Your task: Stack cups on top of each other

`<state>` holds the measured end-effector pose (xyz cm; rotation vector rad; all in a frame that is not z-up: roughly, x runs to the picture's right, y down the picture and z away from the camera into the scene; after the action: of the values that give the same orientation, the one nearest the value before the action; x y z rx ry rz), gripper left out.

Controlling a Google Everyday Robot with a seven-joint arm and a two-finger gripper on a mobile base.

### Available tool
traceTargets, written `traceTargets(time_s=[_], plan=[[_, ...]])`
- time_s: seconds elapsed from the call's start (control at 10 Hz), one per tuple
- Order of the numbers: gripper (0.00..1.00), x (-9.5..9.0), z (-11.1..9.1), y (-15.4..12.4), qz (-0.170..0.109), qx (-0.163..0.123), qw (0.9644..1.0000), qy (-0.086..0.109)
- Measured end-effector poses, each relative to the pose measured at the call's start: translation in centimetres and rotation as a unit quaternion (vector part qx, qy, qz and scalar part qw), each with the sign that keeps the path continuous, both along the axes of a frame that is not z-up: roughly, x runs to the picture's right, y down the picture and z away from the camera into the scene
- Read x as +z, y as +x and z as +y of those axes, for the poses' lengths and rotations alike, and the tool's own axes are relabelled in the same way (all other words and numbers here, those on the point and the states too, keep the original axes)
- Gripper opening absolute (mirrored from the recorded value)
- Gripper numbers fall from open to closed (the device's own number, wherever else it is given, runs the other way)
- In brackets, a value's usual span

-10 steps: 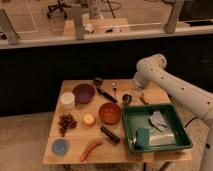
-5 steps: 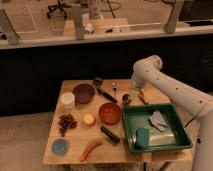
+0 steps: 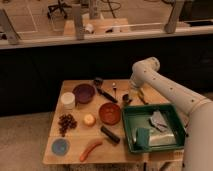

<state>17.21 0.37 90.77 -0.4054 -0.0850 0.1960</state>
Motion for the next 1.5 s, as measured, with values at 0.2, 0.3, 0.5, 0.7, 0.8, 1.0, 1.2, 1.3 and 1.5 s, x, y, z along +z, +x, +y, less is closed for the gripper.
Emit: traceTargets(time_s=[0.2, 0.3, 0.5, 0.7, 0.8, 1.0, 1.2, 1.3, 1.5], plan=[[0.8, 0.9, 0.0, 0.0, 0.001, -0.002, 1.0, -0.003], [0.8, 1.2, -0.2, -0.1, 0.001, -0.004, 1.0, -0.004], [0.8, 2.0, -0.1, -0.7, -0.001, -0.01, 0.9999, -0.008], [0.8, 2.7, 0.2, -1.1, 0.0, -0.014, 0.9998, -0.01], [0.8, 3.0, 0.4, -1.1, 0.001, -0.017, 0.9998, -0.011], [0.66, 3.7, 1.1, -0.9, 0.0, -0.025, 0.9996, -0.015], [0.48, 4.0, 2.0, -1.1, -0.001, -0.038, 0.9991, -0.018], [0.38, 4.1, 2.2, -1.4, -0.003, -0.046, 0.9987, -0.02], [0.17, 3.6, 1.9, -1.6, -0.009, -0.057, 0.9979, -0.03]])
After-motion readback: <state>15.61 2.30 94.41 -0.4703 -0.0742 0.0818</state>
